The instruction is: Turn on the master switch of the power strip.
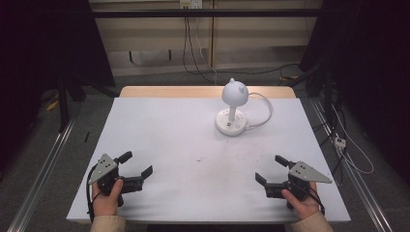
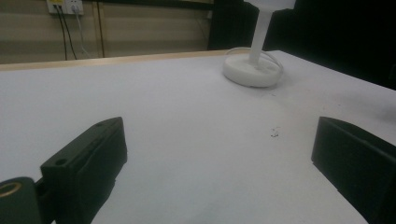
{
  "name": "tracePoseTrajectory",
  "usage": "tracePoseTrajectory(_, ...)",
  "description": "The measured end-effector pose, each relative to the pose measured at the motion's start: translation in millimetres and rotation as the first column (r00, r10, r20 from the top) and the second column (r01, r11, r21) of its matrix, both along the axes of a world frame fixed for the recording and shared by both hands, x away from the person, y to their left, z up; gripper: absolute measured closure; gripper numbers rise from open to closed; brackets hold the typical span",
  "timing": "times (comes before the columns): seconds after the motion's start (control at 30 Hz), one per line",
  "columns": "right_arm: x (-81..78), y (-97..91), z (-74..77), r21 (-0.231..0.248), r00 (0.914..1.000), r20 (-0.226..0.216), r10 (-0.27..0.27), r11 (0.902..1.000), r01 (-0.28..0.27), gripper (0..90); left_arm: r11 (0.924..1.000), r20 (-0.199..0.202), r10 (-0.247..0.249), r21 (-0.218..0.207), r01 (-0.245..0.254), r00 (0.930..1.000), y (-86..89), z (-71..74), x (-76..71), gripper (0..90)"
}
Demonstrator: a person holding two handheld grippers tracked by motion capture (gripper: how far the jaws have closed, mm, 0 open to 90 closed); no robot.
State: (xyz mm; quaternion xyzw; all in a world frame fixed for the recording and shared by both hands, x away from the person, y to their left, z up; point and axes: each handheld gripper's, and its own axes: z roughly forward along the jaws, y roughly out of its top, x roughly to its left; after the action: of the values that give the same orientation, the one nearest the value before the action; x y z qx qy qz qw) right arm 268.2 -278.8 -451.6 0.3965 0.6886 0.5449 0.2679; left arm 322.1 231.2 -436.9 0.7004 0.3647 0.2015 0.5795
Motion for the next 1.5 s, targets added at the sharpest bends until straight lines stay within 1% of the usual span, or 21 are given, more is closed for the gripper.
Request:
tracePoseTrajectory(0.07,0.4,0.8,-0.7,0.002,1.0,-0.006,0.005,1.0,-0.005,2.3,1.0,0.003,-0.002,0.001,0.002,1.0,1.0,0.3,-0.1,3.1)
tracePoseTrajectory(0.3,3.5,1.9,0.8,-0.003,1.0,0.004,-0.002,1.0,0.002,2.3,1.0,0.003,-0.001,0.001,0.001,1.0,1.1,0.4,-0.8,3.1)
tracePoseTrajectory(0.37,6.9,1.6,1.7,0.005,0.9999,0.005,-0.012,0.9999,0.012,2.3,0.9999,0.003,0.004,-0.014,-0.004,1.0,1.6,0.6,-1.1,3.1)
tracePoseTrajectory(0.57,16.8,1.6,2.7,-0.002,0.9995,-0.001,-0.033,0.9995,0.033,2.8,0.9999,0.006,0.0,-0.014,0.0,1.0,2.0,0.6,-0.5,3.1)
tracePoseTrajectory(0.67,20.8,2.5,3.3,0.002,0.9991,-0.007,-0.042,0.9991,0.042,2.9,0.9999,0.005,0.001,-0.014,-0.001,1.0,1.5,0.6,-0.4,3.2)
tracePoseTrajectory(0.7,24.8,3.7,3.8,-0.003,0.9988,-0.01,-0.048,0.9988,0.048,3.1,0.9999,0.006,-0.001,-0.013,0.001,1.0,1.1,0.8,-0.4,3.2)
tracePoseTrajectory(1.0,37.7,9.9,5.1,-0.029,0.9987,-0.019,-0.048,0.9985,0.047,3.9,0.9999,0.009,-0.007,-0.011,0.007,0.9999,1.1,0.8,-0.4,3.3)
tracePoseTrajectory(1.03,38.7,10.5,5.5,-0.023,0.9984,-0.022,-0.052,0.9984,0.051,3.9,0.9999,0.009,-0.006,-0.012,0.006,0.9999,0.9,0.9,-0.6,3.3)
tracePoseTrajectory(1.23,47.2,11.4,6.6,-0.032,0.9973,-0.032,-0.066,0.9974,0.065,5.0,0.9999,0.014,-0.013,-0.011,0.013,0.9998,0.3,1.2,-0.7,3.3)
tracePoseTrajectory(1.5,58.3,11.8,7.4,-0.028,0.995,-0.054,-0.084,0.9962,0.083,6.2,0.9997,0.018,-0.018,-0.015,0.018,0.9997,-0.2,0.7,0.2,3.3)
